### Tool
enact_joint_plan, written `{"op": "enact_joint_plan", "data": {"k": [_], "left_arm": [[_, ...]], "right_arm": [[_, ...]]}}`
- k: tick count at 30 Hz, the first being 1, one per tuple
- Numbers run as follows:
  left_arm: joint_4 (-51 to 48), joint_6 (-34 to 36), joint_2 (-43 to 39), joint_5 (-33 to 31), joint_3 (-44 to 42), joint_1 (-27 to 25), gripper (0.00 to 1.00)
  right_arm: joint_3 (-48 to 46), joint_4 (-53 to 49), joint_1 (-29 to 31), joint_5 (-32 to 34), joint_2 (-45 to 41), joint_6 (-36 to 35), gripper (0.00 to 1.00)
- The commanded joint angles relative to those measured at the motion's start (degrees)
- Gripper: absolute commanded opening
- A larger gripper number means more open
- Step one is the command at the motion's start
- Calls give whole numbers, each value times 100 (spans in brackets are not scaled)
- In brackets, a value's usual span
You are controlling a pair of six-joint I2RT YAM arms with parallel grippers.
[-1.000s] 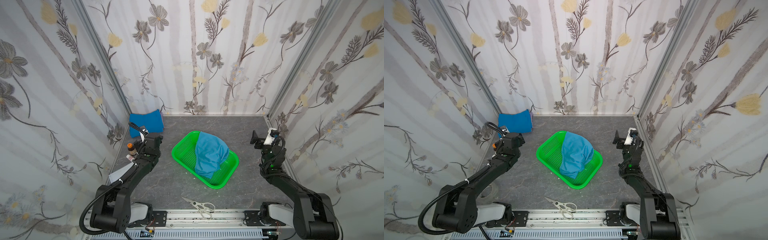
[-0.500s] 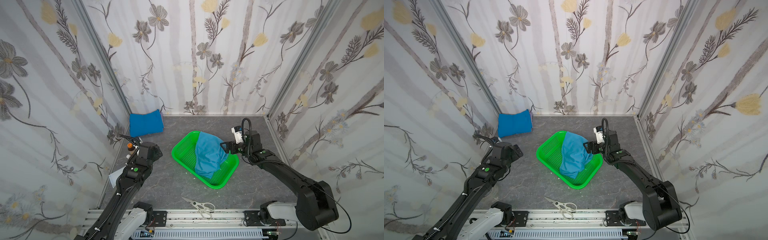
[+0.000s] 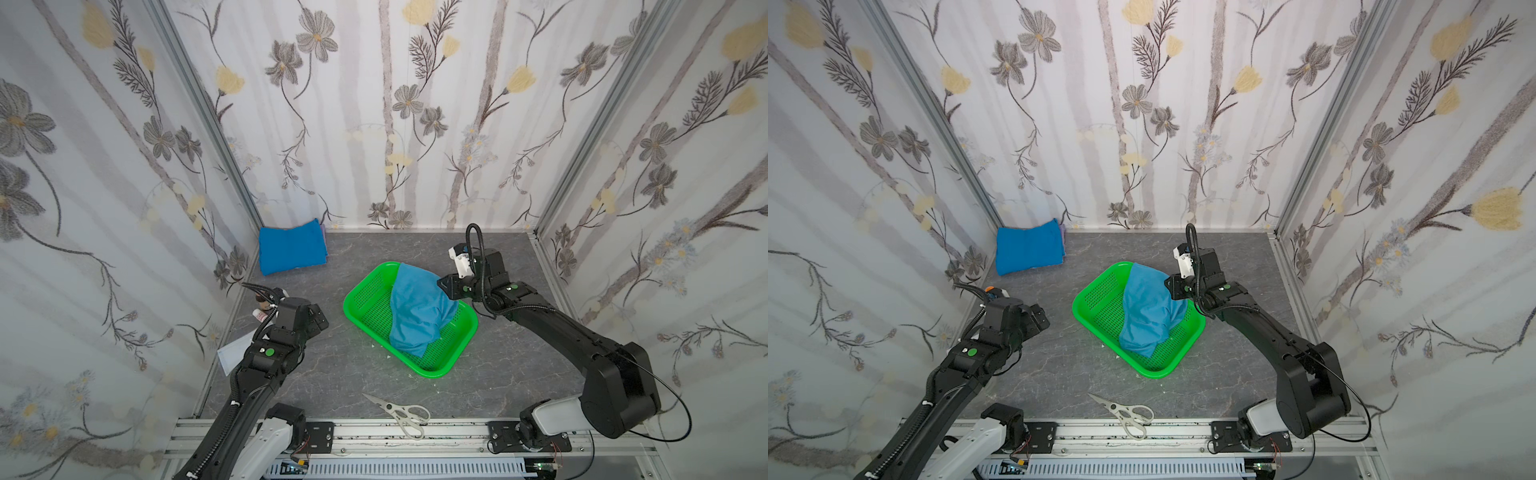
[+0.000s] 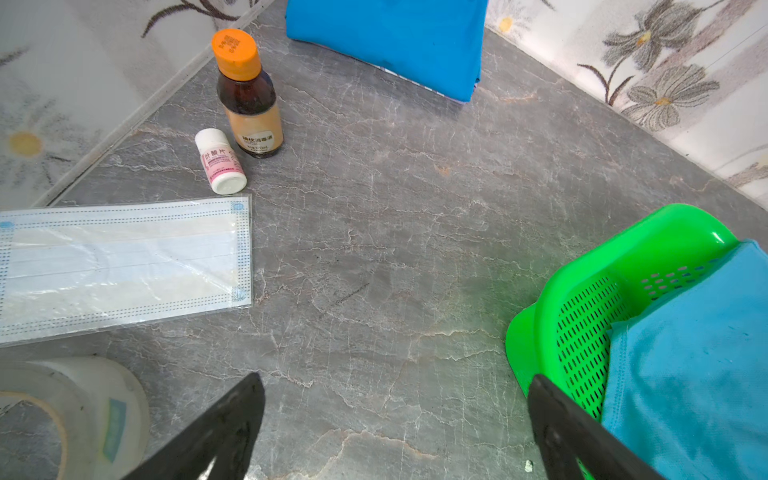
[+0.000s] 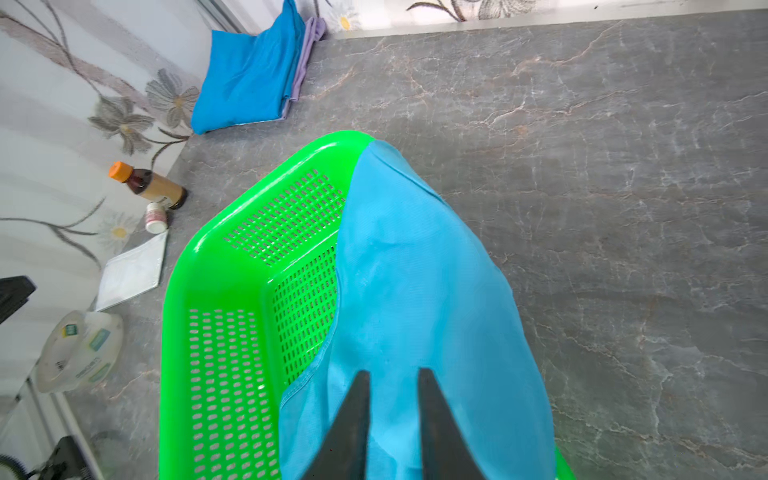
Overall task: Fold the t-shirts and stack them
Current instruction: 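Grasp the t-shirt with the right gripper and lift it from the basket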
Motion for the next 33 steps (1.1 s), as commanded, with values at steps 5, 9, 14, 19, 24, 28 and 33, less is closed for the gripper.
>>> {"op": "enact_joint_plan", "data": {"k": [5, 9, 14, 19, 24, 28, 33], "left_arm": [[343, -43, 70, 141, -59, 0, 100], [489, -78, 136, 359, -114, 4, 100], [1204, -166, 753, 1545, -426, -40, 100], [1944, -404, 1453, 1937, -585, -678, 100], [2801, -624, 1831, 1969, -587, -1513, 100], [3388, -624, 2463, 2098, -313, -2019, 100], [4185, -545, 3555, 2495, 326, -2398, 100]], "right_arm": [[111, -450, 195, 772, 501, -81, 43], [272, -530, 436, 1333, 482, -46, 0], [557, -612, 529, 1863, -301, -18, 0], [1468, -962, 106, 2201, -1078, -466, 0], [2856, -1620, -49, 2069, -1258, -856, 0], [3014, -1383, -104, 2201, -1699, -854, 0], [3207, -1672, -144, 2312, -2009, -916, 0]]}}
